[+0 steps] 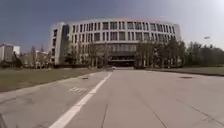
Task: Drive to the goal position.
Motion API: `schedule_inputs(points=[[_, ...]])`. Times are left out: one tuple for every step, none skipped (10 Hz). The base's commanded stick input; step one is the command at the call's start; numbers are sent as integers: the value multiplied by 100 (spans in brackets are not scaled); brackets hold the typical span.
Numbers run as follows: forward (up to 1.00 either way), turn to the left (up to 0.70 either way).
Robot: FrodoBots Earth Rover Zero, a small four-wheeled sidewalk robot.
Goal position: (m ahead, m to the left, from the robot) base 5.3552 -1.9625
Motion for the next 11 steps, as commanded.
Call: schedule_inputs(points=[[70,0],[70,0],[70,0],[70,0],[70,0],[70,0],[70,0],[70,0],[70,0],[70,0],[70,0]])
